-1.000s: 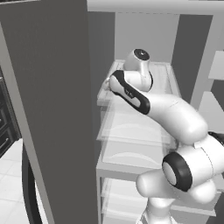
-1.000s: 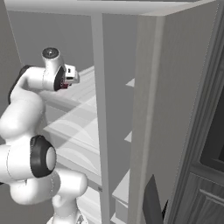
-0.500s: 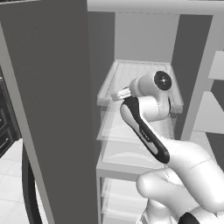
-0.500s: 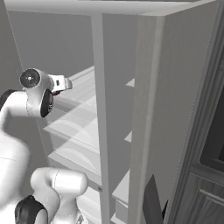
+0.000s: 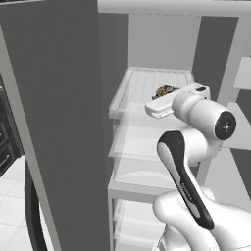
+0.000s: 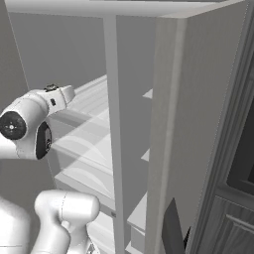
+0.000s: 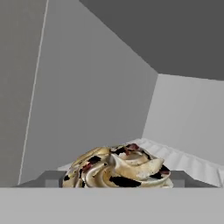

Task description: Take the donut and cupcake from the fridge and place them on the empty tray on the dining counter.

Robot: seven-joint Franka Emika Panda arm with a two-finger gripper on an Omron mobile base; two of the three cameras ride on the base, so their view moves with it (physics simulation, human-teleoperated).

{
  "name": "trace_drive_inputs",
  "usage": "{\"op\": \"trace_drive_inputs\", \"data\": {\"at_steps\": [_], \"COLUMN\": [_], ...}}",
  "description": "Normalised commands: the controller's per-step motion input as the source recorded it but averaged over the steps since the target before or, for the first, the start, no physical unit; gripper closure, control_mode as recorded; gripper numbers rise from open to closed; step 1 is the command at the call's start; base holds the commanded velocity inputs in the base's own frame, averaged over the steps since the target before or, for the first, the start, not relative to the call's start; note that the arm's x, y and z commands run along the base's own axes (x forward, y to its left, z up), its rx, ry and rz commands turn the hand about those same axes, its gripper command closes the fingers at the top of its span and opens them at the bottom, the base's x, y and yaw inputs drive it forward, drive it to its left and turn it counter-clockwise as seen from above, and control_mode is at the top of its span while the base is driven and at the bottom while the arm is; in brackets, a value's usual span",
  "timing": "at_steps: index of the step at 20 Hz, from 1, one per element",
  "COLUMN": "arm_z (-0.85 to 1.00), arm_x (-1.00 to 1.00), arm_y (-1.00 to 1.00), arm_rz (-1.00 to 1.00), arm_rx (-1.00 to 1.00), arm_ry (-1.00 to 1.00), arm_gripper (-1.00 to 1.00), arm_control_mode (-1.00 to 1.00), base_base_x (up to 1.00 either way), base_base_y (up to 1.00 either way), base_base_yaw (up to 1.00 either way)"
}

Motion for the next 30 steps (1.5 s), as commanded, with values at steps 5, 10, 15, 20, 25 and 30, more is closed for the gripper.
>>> {"op": "trace_drive_inputs", "data": {"at_steps": [5, 10, 15, 20, 25, 30], "arm_z": [0.78, 0.38, -0.53, -0.61, -0.07, 0.00], "arm_x": [-1.00, -1.00, -0.34, 0.03, 0.00, 0.00], "arm_y": [0.00, 0.00, 0.00, -0.01, 0.00, 0.00], "arm_rz": [0.01, 0.00, -0.01, 0.00, 0.00, 0.00], "arm_rx": [0.00, 0.00, -0.02, -0.04, 0.00, 0.00], "arm_ry": [0.00, 0.24, 0.54, 0.18, 0.00, 0.00], "arm_gripper": [1.00, 1.00, 1.00, 1.00, 1.00, 1.00], "arm_control_mode": [-1.00, -1.00, -1.00, -1.00, 1.00, 1.00], "base_base_x": [0.00, 0.00, 0.00, 0.00, -0.08, -0.84], "base_base_y": [0.00, 0.00, 0.00, 0.00, -0.06, -0.12], "base_base_yaw": [0.00, 0.00, 0.00, 0.00, 0.00, 0.00]}}
